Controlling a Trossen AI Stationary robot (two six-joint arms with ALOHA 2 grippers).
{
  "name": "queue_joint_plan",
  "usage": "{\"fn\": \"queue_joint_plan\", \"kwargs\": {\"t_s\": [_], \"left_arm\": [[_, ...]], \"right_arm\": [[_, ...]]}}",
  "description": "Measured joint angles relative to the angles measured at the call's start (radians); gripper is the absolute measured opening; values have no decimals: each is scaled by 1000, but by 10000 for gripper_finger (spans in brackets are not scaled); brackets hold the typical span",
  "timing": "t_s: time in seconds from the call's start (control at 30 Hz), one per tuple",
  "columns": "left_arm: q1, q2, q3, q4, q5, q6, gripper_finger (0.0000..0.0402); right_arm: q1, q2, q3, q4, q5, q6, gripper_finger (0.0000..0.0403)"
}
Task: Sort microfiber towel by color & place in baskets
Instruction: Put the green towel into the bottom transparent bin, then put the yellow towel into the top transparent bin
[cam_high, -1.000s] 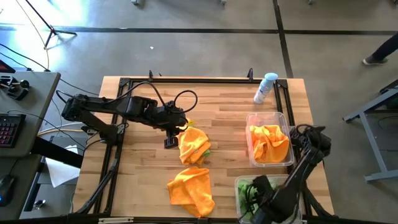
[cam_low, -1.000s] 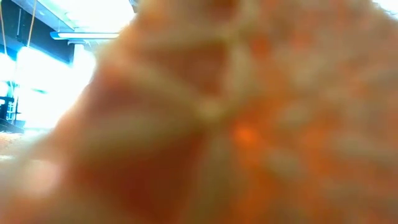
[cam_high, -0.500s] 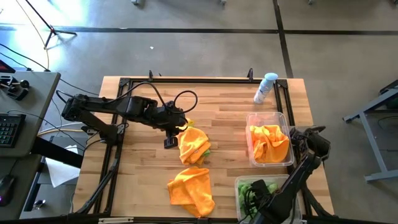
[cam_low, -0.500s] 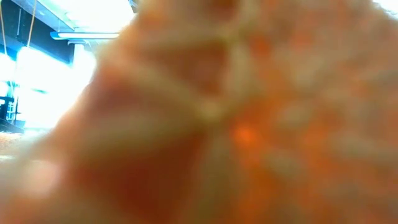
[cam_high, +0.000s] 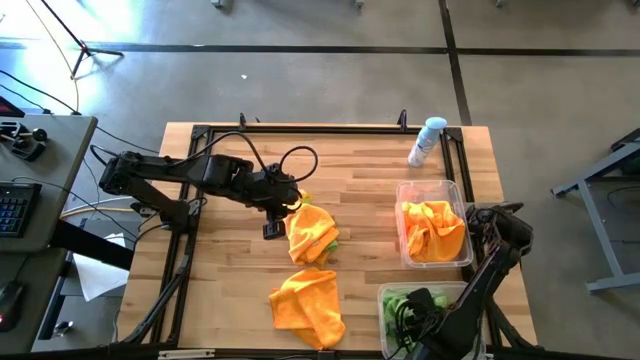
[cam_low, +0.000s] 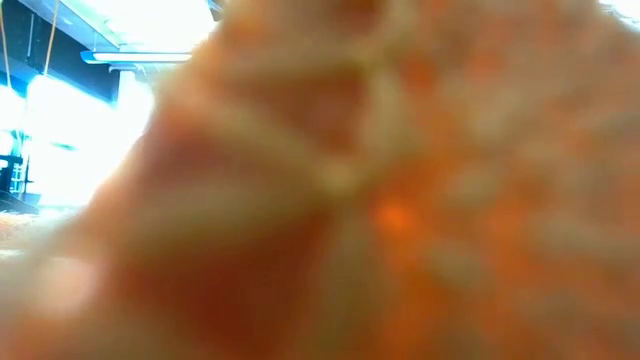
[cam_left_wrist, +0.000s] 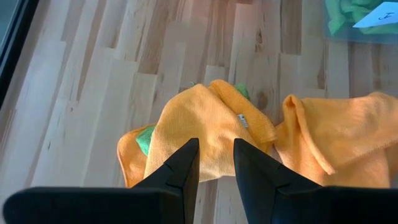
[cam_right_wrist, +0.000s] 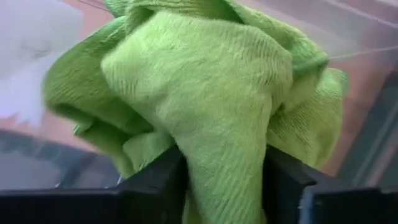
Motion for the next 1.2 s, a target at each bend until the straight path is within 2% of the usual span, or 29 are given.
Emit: {"fn": "queue_joint_plan", "kwargs": {"t_s": [0.13, 0.23, 0.37, 0.47, 0.53, 0.6, 0.7, 0.9, 0.93, 1.03, 1.2], "left_arm": [[0, 0, 0, 0, 0, 0, 87], [0, 0, 0, 0, 0, 0, 87], [0, 0, 0, 0, 0, 0, 87], [0, 0, 0, 1, 0, -9, 87], [0, 0, 0, 1, 0, -25, 87], [0, 0, 0, 2, 0, -27, 87], [0, 0, 0, 3, 0, -28, 87], [0, 0, 0, 4, 0, -65, 87], [0, 0, 0, 4, 0, -74, 87], [0, 0, 0, 4, 0, -99, 87], [-16, 0, 0, 3, 0, -150, 87]], "right_arm": [[0, -26, 49, -29, 0, -45, 203], [0, -39, 101, -57, 0, -129, 221], [0, -42, 184, -171, 1, -206, 226], [-9, -43, 229, -215, 17, -201, 226], [-17, -56, 228, -213, 98, -251, 224], [-25, -67, 228, -213, 226, -296, 212], [-44, -87, 227, -216, 373, -397, 169], [-105, -155, 227, -216, 585, -678, 27], [-117, -164, 227, -216, 617, -732, 14], [-165, -187, 227, -216, 665, -874, 17], [-262, -203, 208, -195, 646, -1101, 4]]}}
